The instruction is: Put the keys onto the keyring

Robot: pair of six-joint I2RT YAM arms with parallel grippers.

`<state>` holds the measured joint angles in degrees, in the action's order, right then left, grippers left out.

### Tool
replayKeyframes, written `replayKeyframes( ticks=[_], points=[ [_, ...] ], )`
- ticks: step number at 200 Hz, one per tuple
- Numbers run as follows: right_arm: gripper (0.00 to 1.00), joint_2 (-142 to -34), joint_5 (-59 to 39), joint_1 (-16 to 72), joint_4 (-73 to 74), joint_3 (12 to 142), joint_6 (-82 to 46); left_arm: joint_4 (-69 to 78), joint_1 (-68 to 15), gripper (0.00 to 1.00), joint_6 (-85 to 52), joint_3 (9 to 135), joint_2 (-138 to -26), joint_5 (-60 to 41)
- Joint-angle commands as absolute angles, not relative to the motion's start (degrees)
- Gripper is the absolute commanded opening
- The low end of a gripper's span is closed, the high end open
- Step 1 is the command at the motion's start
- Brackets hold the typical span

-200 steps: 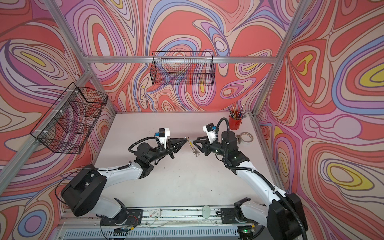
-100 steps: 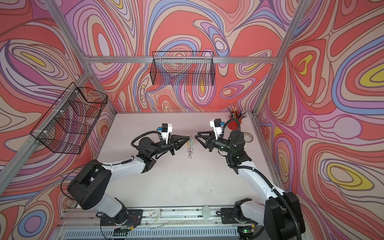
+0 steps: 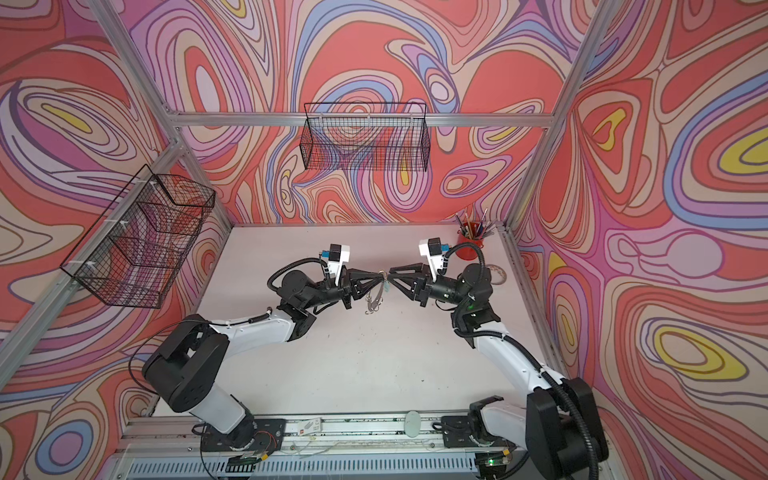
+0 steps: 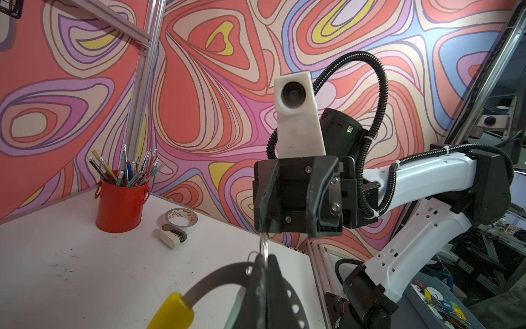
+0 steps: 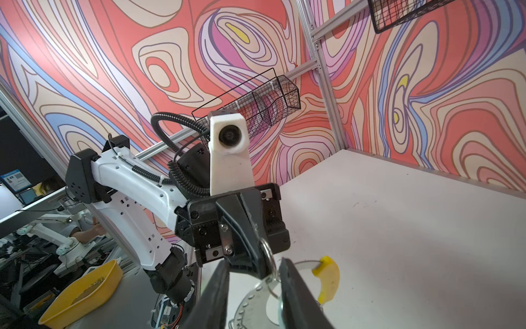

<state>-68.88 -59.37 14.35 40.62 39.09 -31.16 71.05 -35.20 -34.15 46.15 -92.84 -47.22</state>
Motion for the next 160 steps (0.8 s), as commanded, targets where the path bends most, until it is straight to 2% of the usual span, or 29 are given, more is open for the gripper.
replayKeyframes(
  ticks=[1, 56, 108, 150, 160],
  points=[
    [0.31, -70.3, -60.6, 14.9, 42.3, 38.6, -31.7, 75.4, -34.9, 0.0, -35.2, 48.1, -93.1, -48.8],
    [0.3, -71.4, -60.3, 15.5, 41.5, 39.1, -30.9, 75.4, -34.9, 0.0, -35.4, 48.1, -93.0, -49.2],
    [0.22, -72.1, -59.9, 16.9, 39.0, 39.4, -28.8, 75.4, -35.1, 0.0, -35.6, 48.7, -93.2, -49.7],
    [0.01, -72.2, -59.6, 17.1, 39.4, 39.4, -29.0, 75.4, -35.1, 0.0, -35.3, 48.3, -93.5, -49.4],
    [0.0, -72.2, -59.4, 17.1, 39.2, 39.2, -29.0, 75.4, -35.1, 0.0, -35.1, 48.1, -93.6, -49.3]
  ],
)
